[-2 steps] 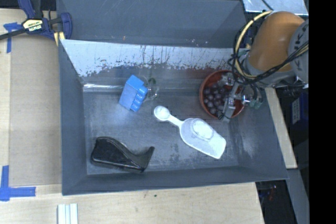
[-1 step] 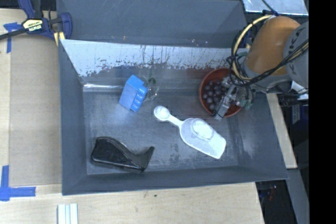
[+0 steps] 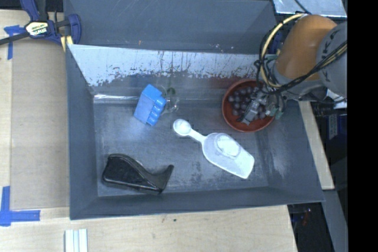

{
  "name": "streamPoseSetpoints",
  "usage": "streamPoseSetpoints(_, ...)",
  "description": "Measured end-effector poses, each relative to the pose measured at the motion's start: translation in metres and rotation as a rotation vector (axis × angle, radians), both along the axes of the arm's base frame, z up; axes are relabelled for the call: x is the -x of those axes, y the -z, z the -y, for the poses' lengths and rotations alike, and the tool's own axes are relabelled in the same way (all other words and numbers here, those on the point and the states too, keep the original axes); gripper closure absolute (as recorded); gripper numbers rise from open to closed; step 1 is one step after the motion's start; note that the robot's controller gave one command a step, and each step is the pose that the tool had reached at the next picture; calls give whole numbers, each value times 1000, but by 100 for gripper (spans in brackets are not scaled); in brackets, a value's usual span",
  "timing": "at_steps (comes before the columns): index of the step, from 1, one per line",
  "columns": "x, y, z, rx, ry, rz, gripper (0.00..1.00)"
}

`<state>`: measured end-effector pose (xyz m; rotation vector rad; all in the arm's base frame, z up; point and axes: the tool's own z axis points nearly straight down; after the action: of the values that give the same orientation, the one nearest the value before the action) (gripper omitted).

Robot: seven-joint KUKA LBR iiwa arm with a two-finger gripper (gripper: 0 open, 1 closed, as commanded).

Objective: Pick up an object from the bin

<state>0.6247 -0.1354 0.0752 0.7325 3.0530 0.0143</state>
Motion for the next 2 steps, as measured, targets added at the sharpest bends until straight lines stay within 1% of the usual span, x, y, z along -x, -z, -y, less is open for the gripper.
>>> streamPoseSetpoints(1,0,0,0,0,0,0,100)
streamPoseSetpoints(2,4,-24,1,2,-1,-8,100)
